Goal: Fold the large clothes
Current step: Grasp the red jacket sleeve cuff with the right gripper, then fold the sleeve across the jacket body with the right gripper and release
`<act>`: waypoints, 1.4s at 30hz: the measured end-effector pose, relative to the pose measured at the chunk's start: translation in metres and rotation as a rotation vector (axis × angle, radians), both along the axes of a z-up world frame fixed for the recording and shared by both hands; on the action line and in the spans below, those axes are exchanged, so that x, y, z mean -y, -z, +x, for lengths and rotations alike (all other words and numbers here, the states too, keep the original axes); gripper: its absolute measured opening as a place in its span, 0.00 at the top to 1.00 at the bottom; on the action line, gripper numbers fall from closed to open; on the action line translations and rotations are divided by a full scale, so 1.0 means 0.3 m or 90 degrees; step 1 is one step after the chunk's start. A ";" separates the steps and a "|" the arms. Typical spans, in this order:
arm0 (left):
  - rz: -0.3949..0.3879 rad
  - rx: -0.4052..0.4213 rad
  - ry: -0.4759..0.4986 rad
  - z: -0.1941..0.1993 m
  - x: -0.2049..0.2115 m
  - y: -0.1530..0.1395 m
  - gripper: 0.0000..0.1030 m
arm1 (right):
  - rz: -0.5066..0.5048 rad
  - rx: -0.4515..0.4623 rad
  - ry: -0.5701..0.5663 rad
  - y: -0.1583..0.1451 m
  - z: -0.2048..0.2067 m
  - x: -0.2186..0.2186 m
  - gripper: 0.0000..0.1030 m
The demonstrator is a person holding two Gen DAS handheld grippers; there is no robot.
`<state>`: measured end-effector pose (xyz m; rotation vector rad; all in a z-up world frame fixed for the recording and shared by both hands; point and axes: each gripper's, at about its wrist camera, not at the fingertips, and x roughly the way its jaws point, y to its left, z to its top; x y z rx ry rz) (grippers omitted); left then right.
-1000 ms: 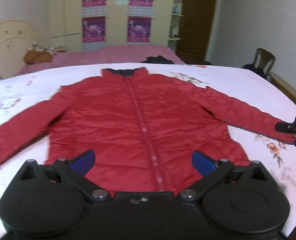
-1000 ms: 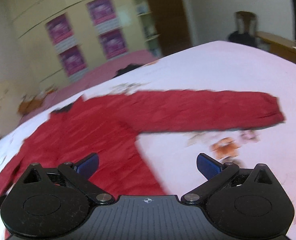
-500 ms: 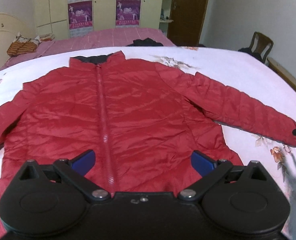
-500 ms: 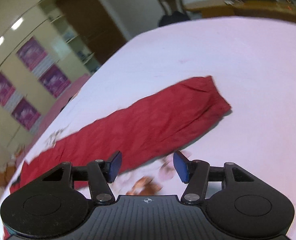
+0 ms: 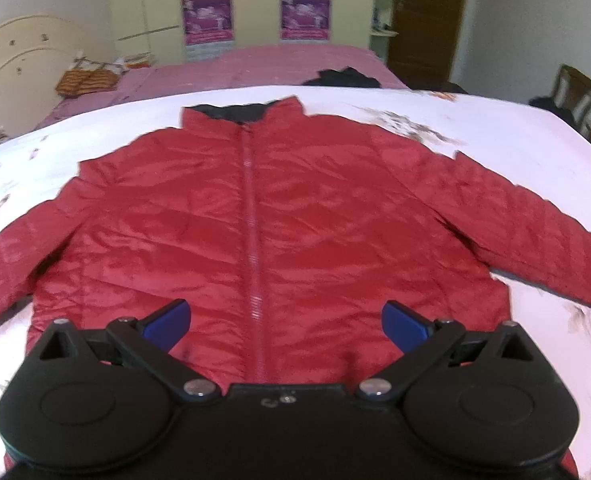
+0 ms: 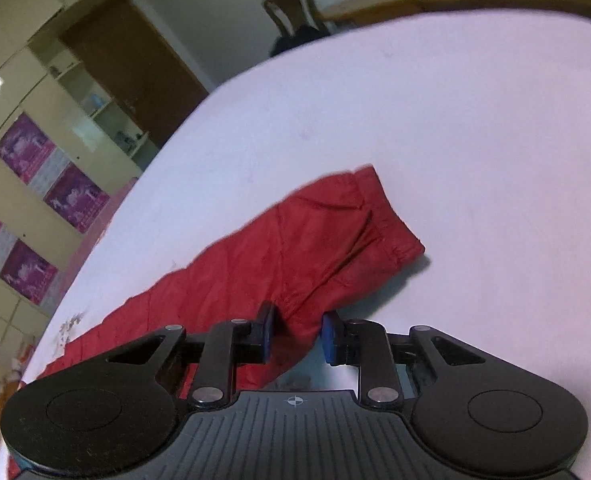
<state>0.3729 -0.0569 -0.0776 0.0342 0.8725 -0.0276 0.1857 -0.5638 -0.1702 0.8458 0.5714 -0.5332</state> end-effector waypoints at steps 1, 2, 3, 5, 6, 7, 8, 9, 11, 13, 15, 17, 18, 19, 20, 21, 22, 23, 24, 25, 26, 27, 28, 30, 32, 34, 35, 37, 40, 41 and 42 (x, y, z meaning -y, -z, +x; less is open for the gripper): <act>0.001 0.001 -0.013 0.002 -0.013 -0.002 0.02 | -0.016 0.000 -0.009 -0.014 0.016 -0.004 0.83; 0.001 0.002 -0.023 0.001 -0.024 -0.003 0.02 | -0.026 0.003 -0.015 -0.029 0.028 -0.004 0.85; 0.001 0.003 -0.033 0.000 -0.037 -0.004 0.02 | -0.034 0.006 -0.021 -0.029 0.031 -0.020 0.87; 0.000 0.003 -0.049 -0.003 -0.063 -0.003 0.02 | -0.053 0.015 -0.047 -0.054 0.054 -0.042 0.91; 0.000 0.003 -0.055 -0.005 -0.075 -0.003 0.02 | -0.066 0.021 -0.063 -0.071 0.072 -0.058 0.92; 0.000 0.001 -0.061 -0.009 -0.091 -0.003 0.02 | -0.077 0.025 -0.076 -0.082 0.085 -0.074 0.92; -0.002 0.000 -0.064 -0.012 -0.105 -0.004 0.02 | -0.092 0.031 -0.094 -0.098 0.108 -0.098 0.92; -0.004 -0.001 -0.066 -0.017 -0.122 -0.005 0.02 | -0.100 0.036 -0.108 -0.108 0.120 -0.122 0.92; -0.002 0.001 -0.067 -0.018 -0.150 -0.008 0.02 | -0.123 0.050 -0.149 -0.137 0.162 -0.188 0.92; 0.000 0.009 -0.073 -0.016 -0.184 -0.014 0.02 | -0.151 0.069 -0.201 -0.153 0.224 -0.289 0.92; -0.010 0.016 -0.079 -0.009 -0.225 -0.015 0.03 | -0.173 0.087 -0.269 -0.181 0.267 -0.404 0.93; -0.026 0.020 -0.078 0.004 -0.267 -0.009 0.03 | -0.193 0.096 -0.341 -0.199 0.314 -0.532 0.93; -0.037 0.019 -0.075 0.013 -0.288 -0.004 0.03 | -0.202 0.102 -0.383 -0.207 0.323 -0.607 0.93; -0.046 0.019 -0.072 0.022 -0.305 0.003 0.04 | -0.211 0.106 -0.417 -0.209 0.336 -0.673 0.93; -0.056 0.018 -0.070 0.030 -0.321 0.008 0.04 | -0.219 0.106 -0.447 -0.210 0.339 -0.737 0.93; -0.067 0.018 -0.070 0.039 -0.337 0.014 0.04 | -0.221 0.106 -0.476 -0.205 0.347 -0.799 0.93; -0.076 0.021 -0.072 0.048 -0.356 0.018 0.04 | -0.219 0.104 -0.506 -0.199 0.380 -0.851 0.93; -0.082 0.025 -0.075 0.052 -0.373 0.018 0.04 | -0.219 0.103 -0.539 -0.191 0.381 -0.923 0.93; -0.088 0.029 -0.078 0.054 -0.392 0.017 0.04 | -0.220 0.102 -0.563 -0.187 0.410 -0.983 0.93; -0.099 0.031 -0.082 0.058 -0.420 0.016 0.04 | -0.224 0.100 -0.594 -0.176 0.407 -1.055 0.93; -0.109 0.031 -0.086 0.059 -0.442 0.018 0.04 | -0.229 0.097 -0.618 -0.163 0.408 -1.113 0.94; -0.120 0.030 -0.091 0.061 -0.468 0.021 0.04 | -0.233 0.093 -0.645 -0.145 0.411 -1.179 0.94; -0.131 0.025 -0.098 0.064 -0.498 0.025 0.04 | -0.236 0.087 -0.668 -0.125 0.415 -1.238 0.94; -0.160 0.015 -0.096 0.075 -0.538 0.034 0.05 | -0.234 0.074 -0.705 -0.082 0.428 -1.318 0.94; -0.188 0.012 -0.091 0.082 -0.568 0.041 0.07 | -0.229 0.059 -0.736 -0.041 0.436 -1.402 0.93; -0.223 0.003 -0.086 0.093 -0.592 0.054 0.16 | -0.228 0.048 -0.766 -0.019 0.465 -1.475 0.93; -0.236 -0.002 -0.083 0.097 -0.598 0.060 0.21 | -0.229 0.052 -0.781 -0.014 0.467 -1.509 0.93; -0.254 -0.008 -0.076 0.111 -0.605 0.073 0.22 | -0.263 0.050 -0.792 -0.008 0.483 -1.587 0.76; -0.265 -0.008 -0.050 0.127 -0.590 0.078 0.22 | -0.268 0.115 -0.786 -0.040 0.459 -1.577 0.32; -0.270 -0.010 -0.040 0.137 -0.580 0.081 0.22 | -0.268 0.108 -0.778 -0.049 0.461 -1.559 0.32; -0.272 -0.013 -0.030 0.150 -0.566 0.087 0.22 | -0.265 0.105 -0.765 -0.057 0.469 -1.548 0.33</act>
